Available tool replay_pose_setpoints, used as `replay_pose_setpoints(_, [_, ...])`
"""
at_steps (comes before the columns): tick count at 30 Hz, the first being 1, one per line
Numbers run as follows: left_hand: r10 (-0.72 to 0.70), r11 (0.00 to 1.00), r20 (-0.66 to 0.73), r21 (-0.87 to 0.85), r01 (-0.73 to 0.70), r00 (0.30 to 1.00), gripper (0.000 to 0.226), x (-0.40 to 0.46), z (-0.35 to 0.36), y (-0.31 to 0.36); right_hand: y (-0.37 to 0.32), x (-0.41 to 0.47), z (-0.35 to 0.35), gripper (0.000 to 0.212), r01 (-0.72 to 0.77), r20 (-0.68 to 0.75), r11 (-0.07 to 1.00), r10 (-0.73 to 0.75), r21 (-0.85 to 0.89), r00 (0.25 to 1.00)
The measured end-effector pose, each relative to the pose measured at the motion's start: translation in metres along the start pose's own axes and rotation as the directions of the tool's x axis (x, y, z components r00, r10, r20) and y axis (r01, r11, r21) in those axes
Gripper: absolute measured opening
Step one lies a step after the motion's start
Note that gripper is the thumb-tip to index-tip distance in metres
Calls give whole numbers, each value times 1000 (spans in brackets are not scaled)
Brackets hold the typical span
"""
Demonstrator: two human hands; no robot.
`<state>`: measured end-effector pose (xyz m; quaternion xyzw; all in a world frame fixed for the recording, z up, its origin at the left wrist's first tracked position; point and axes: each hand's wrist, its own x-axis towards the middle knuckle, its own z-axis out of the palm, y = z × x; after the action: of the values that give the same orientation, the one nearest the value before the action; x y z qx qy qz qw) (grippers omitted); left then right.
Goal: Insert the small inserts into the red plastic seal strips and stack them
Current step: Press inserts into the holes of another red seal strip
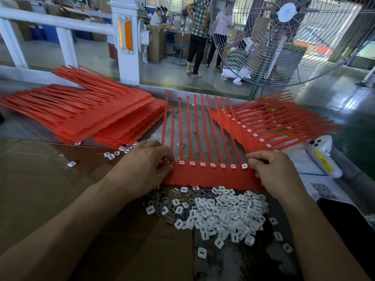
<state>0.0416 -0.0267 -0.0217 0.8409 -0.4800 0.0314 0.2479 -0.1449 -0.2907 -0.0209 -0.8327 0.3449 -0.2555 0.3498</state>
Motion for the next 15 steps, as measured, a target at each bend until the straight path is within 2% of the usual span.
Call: replay_pose_setpoints(15, [-4,1000,3,0,4,1000,22,0,-1,1,-3,-3,6,9,28,-19,990,-31,-138,999])
